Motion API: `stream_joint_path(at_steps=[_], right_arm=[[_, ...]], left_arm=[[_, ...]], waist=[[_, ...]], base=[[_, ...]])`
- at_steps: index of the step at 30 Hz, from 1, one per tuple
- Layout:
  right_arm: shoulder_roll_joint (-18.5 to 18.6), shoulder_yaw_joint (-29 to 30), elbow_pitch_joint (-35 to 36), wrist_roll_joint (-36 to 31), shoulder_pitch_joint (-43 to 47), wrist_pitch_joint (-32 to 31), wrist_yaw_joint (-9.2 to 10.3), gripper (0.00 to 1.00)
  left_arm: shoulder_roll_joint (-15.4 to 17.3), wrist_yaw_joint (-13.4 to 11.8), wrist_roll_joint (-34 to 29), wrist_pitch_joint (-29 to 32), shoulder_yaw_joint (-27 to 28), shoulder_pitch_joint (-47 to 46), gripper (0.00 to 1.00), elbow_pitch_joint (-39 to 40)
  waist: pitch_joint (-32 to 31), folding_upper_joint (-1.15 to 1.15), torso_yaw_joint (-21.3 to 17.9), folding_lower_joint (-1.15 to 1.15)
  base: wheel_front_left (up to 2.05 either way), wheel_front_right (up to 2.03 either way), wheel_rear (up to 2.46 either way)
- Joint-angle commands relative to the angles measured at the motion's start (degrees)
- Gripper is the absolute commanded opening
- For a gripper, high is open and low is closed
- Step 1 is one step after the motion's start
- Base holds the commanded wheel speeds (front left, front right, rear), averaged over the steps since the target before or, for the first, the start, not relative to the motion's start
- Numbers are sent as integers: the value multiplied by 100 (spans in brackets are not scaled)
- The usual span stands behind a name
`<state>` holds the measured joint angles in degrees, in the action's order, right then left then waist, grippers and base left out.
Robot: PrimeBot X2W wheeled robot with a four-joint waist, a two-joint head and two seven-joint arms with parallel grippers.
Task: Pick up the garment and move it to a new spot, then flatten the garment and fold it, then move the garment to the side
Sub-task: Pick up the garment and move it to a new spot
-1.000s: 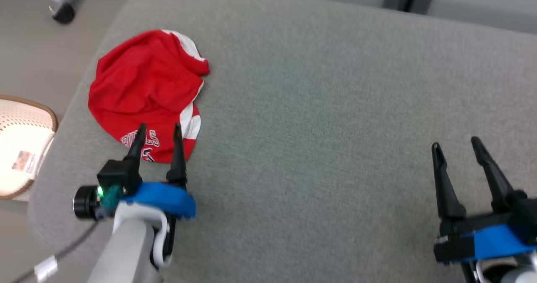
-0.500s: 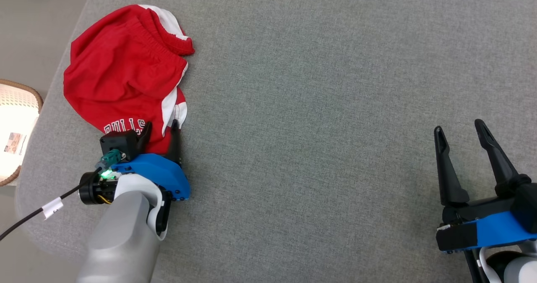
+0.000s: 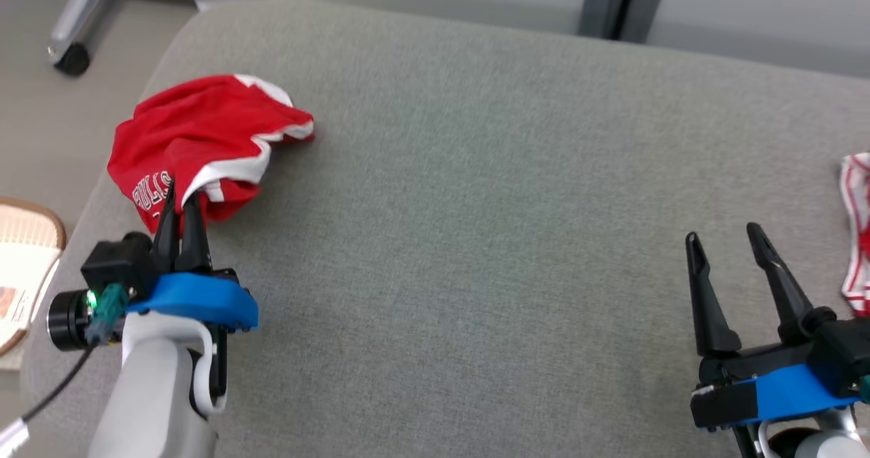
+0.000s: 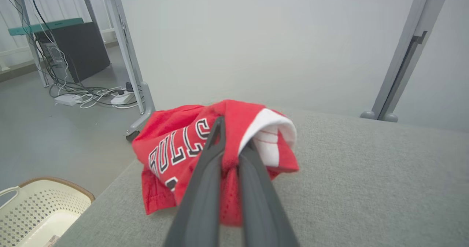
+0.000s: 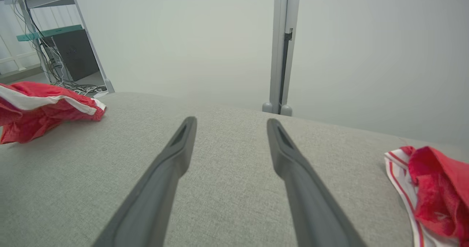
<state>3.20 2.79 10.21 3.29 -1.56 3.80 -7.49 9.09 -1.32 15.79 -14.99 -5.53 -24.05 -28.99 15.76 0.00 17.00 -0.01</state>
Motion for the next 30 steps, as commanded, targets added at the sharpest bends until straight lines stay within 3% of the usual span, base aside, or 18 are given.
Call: stream_joint_path(at_steps=[1,8,14,16,23,30], right_arm=[[-21,-18,-71,73,119,81,-1,100],[-31,-92,-211,283,401,184,-1,100],[-28,-138,-213,490,557,205,-1,100],[-29,-161,-195,505,558,205,-2,100],[-28,-206,-273,670,439,345,-2,100],[-30,-214,-495,871,289,570,-1,100]], left_arm=[[22,-46,-132,-24,33,314,0,370],[35,-69,-385,-18,-148,1166,0,1513],[-101,183,-524,355,-748,1393,0,2237],[-144,237,-544,427,-865,1382,0,2309],[-425,653,-661,695,-1978,972,0,2379],[-541,841,-514,724,-2976,621,0,1950]], waist=[[-393,0,-285,1],[-996,0,-624,1],[-1147,0,-1107,1],[-1117,0,-1224,1],[-609,0,-2232,1],[-135,0,-2809,1]], base=[[0,0,0],[0,0,0],[0,0,0],[0,0,0],[0,0,0],[0,0,0]])
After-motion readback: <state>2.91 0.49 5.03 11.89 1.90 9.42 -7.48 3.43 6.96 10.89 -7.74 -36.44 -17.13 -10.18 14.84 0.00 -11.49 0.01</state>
